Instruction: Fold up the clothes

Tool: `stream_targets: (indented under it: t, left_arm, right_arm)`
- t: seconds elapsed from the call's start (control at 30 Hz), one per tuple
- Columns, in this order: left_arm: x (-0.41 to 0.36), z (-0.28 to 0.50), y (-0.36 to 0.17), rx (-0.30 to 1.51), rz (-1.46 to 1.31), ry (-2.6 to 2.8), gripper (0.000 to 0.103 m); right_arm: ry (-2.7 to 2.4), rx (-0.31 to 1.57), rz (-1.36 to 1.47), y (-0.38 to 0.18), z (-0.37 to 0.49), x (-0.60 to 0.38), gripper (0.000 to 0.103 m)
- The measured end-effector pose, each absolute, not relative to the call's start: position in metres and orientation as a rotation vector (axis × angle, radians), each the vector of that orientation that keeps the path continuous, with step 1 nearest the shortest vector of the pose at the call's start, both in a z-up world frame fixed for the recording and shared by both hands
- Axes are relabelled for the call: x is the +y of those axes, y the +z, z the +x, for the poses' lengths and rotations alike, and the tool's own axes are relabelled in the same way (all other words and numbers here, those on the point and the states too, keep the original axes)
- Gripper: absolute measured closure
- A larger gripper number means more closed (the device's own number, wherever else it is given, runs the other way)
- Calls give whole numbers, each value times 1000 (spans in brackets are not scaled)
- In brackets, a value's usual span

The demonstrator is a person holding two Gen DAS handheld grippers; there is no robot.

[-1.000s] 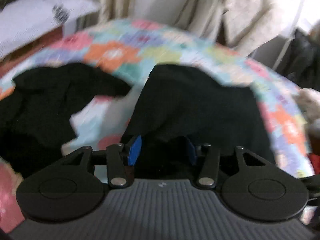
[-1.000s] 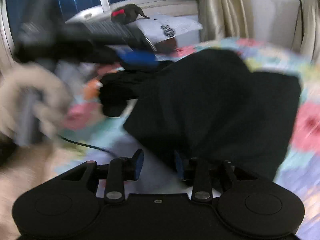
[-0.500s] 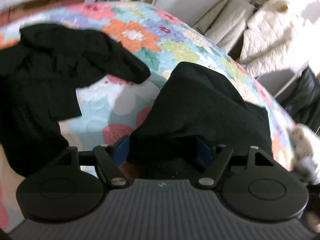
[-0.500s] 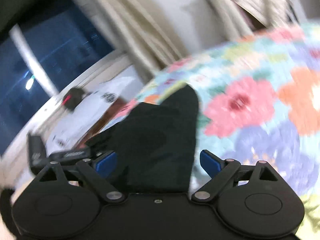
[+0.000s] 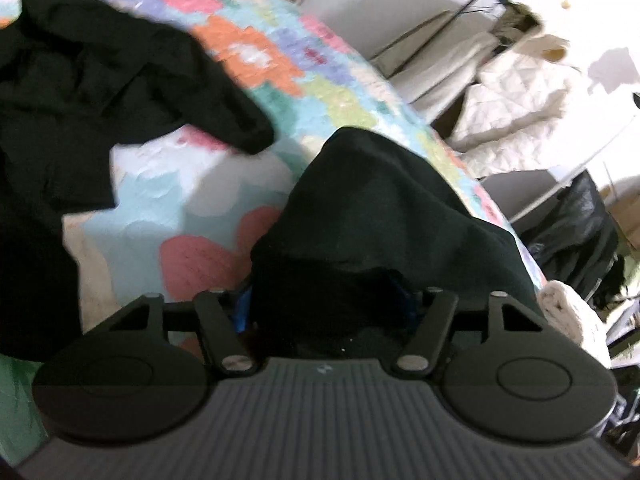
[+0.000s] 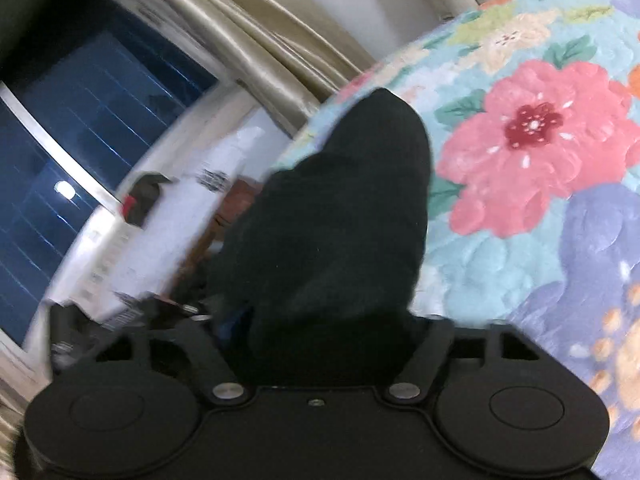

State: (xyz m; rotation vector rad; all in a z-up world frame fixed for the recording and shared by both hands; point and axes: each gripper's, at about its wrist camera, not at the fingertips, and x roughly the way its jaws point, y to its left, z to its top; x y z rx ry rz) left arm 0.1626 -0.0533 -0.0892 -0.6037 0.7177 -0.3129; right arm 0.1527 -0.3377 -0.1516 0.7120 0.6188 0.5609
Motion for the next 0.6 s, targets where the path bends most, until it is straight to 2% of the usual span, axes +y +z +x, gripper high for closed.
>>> stream_targets:
  t: [0.07,0.27,0.43,0.6]
  left_arm:
    - [-64,156,-75,680,-590,-372,48]
    - [-131,146,-24,634,-573,-547,48]
    - [-224,135,51,544,-466,-715,49]
    - [-331,131,96,496,-354,-855,49]
  right_arm:
    - [562,595,671,-132,145,-338,53]
    - [567,432,710,-70,104,-373,53]
    - [582,246,686,-5,61,-435,53]
    - [471,59,712,47,6,-526,53]
